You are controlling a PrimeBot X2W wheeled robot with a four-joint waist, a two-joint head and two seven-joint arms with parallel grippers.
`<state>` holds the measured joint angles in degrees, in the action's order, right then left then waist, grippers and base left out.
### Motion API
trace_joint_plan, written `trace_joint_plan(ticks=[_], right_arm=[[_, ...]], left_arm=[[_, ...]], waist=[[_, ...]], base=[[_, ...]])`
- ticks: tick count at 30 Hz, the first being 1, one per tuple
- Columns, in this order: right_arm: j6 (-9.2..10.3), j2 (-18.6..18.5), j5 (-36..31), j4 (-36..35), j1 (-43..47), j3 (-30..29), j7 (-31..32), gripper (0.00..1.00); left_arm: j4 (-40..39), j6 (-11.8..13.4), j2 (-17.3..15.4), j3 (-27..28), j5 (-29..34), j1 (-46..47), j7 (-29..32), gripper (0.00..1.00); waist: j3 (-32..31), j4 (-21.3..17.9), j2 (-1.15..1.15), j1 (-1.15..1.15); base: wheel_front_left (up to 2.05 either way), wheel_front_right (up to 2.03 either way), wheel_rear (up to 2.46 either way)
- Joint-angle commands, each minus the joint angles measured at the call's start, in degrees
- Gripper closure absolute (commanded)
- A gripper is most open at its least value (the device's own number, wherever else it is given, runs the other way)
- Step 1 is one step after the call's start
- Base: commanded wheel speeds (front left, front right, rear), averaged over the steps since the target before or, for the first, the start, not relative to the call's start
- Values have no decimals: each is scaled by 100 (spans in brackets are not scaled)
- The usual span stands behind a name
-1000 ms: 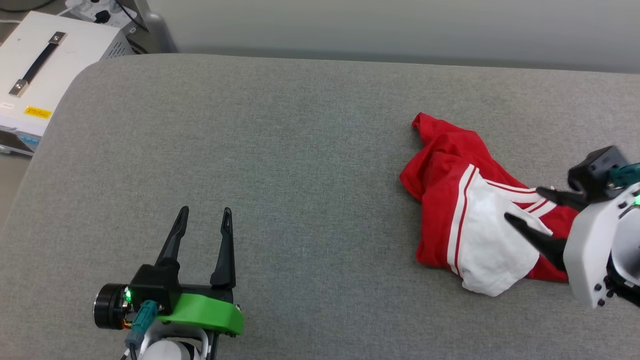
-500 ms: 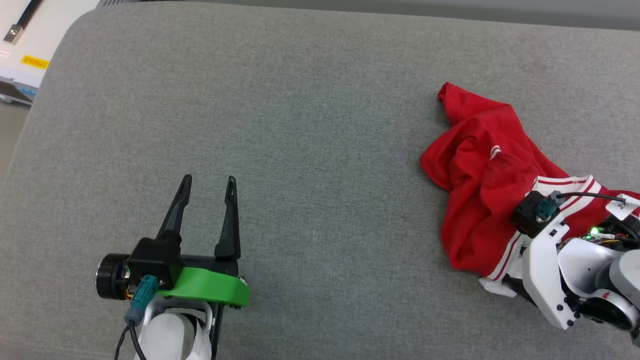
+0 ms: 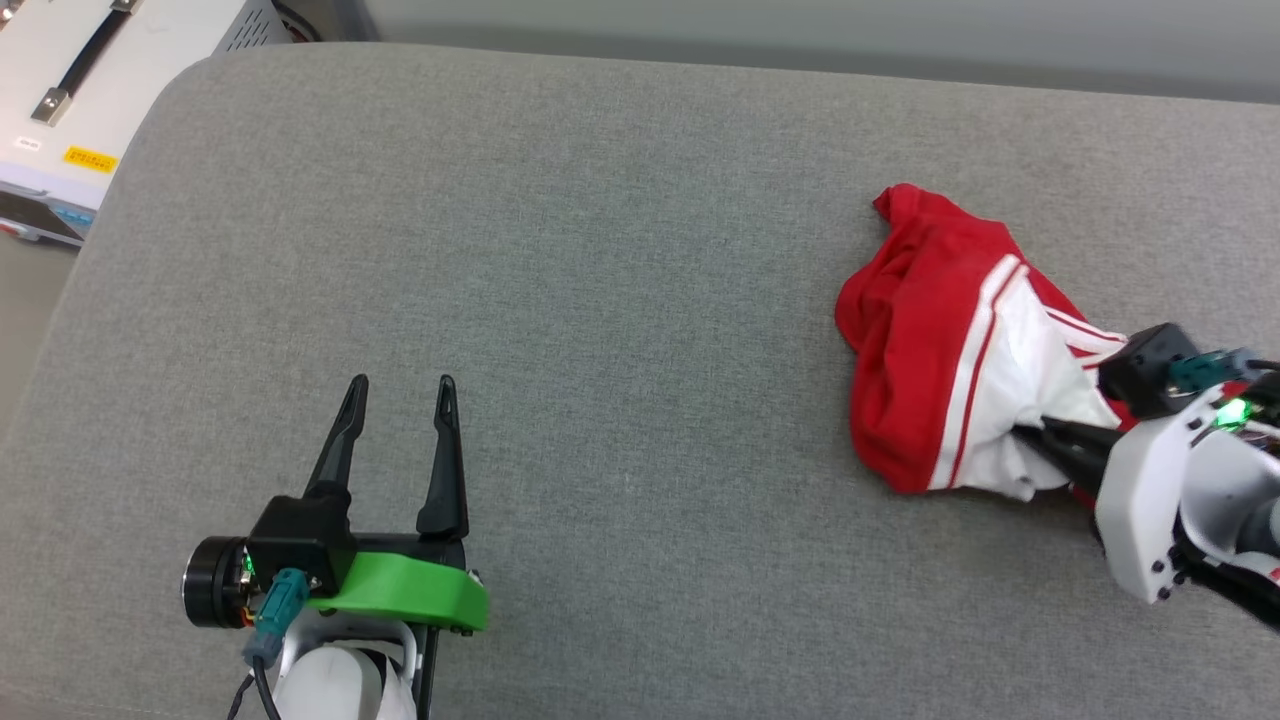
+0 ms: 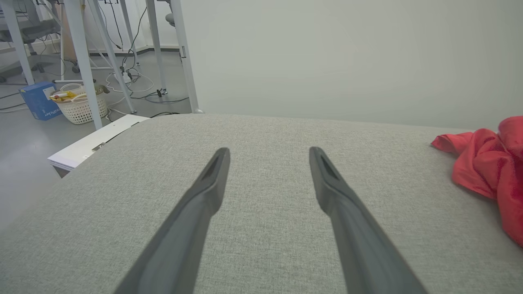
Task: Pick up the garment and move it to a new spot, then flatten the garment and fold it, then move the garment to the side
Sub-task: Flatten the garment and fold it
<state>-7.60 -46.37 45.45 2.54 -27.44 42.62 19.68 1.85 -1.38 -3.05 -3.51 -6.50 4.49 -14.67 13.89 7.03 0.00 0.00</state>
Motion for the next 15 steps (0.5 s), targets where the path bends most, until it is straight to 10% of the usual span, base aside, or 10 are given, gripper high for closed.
trace_joint_plan(ticks=[1, 9, 15], right_arm=[[11, -116, -97, -150, 93, -237, -79, 100], [11, -333, -636, -1426, 328, -1537, 432, 100], [11, -191, -824, -2015, -233, -1113, 1239, 100]], left_arm=[[-17, 34, 17, 4, -31, -54, -33, 0], [-59, 33, 17, 15, -38, -152, -33, 0], [-39, 41, 17, -96, -85, -56, -33, 0]], waist=[[-109, -63, 0, 0], [-168, -45, 0, 0], [-68, 93, 0, 0]], base=[[0, 0, 0], [0, 0, 0], [0, 0, 0]])
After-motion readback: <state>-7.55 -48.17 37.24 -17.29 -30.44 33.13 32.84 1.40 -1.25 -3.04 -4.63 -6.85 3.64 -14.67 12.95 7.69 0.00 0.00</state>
